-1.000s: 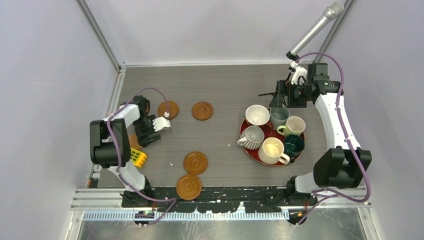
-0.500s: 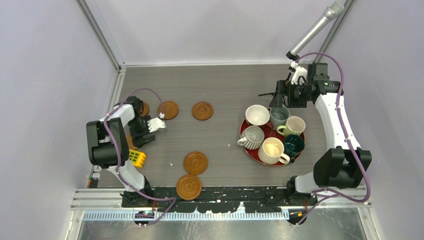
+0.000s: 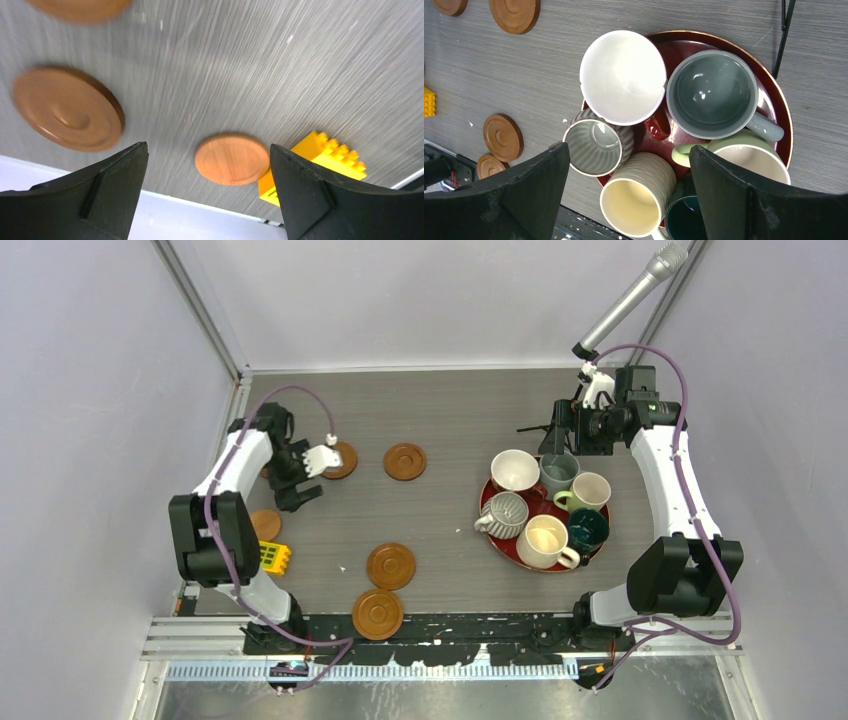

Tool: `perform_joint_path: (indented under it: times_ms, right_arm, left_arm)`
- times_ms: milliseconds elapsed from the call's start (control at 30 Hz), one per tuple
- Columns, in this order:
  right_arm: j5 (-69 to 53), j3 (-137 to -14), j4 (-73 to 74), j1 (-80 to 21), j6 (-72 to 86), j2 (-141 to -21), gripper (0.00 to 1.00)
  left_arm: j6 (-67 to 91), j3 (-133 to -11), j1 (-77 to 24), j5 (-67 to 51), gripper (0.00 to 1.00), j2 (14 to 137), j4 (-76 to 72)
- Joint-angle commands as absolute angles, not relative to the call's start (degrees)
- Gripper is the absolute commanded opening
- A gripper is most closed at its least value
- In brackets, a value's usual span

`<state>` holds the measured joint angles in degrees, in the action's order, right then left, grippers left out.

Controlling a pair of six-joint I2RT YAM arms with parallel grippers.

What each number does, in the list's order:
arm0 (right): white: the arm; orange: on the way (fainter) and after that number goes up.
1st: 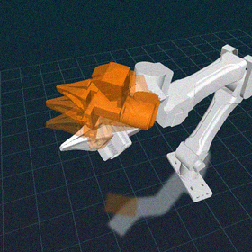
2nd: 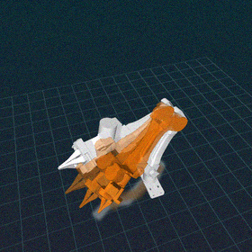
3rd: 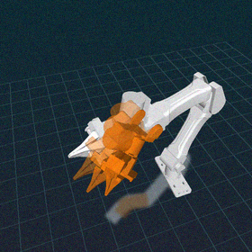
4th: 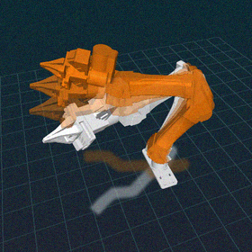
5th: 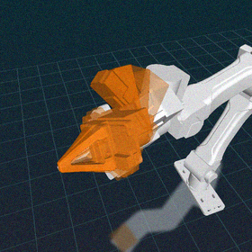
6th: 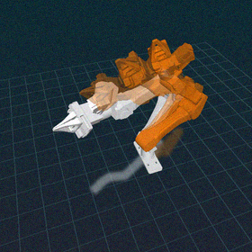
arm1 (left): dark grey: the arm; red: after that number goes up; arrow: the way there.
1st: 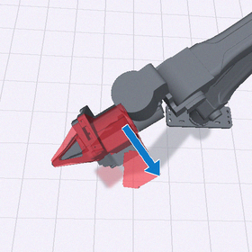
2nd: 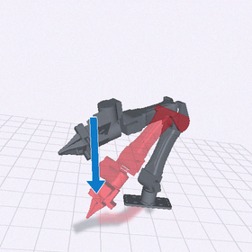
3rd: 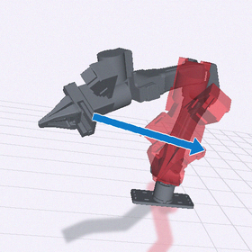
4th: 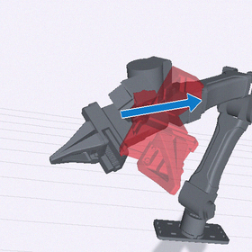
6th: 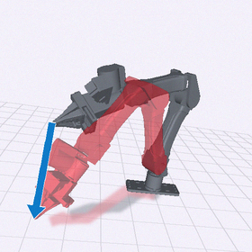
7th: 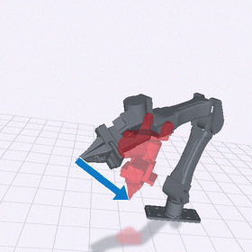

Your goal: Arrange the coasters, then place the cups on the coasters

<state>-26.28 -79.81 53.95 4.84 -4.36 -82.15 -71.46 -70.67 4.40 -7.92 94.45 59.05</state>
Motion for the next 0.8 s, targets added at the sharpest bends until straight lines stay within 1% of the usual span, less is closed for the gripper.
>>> perform_joint_path:
  times_ms: [0, 133, 267, 367, 467, 767]
  right_arm:
    - [-27.4, -82.3, 51.8, 4.7, -3.5, -82.4, 0.93]
    - [-27.4, -82.1, 51.6, 4.7, -2.9, -82.2, 0.93]
    - [-27.3, -81.6, 51.7, 4.7, -2.6, -81.6, 0.93]
    - [-26.9, -80.9, 51.8, 4.7, -2.7, -80.8, 0.93]
    - [-26.6, -80.2, 52.0, 4.7, -3.0, -79.8, 0.93]
    - [-26.8, -78.4, 51.9, 4.7, -3.0, -78.4, 0.93]
  left_arm:
    - [-64.0, -72.7, -6.1, -15.7, 0.94, 88.7, 64.2]
    - [-57.1, -71.1, -20.0, -18.2, 0.95, 86.3, 60.8]
    - [-47.5, -71.7, -32.9, -20.3, 0.92, 87.6, 57.1]
    - [-44.3, -69.2, -40.3, -20.5, 0.89, 88.3, 53.9]
    - [-44.2, -64.6, -46.0, -17.5, 0.87, 88.6, 50.0]
    - [-43.1, -58.9, -47.6, -9.9, 0.86, 91.5, 41.1]
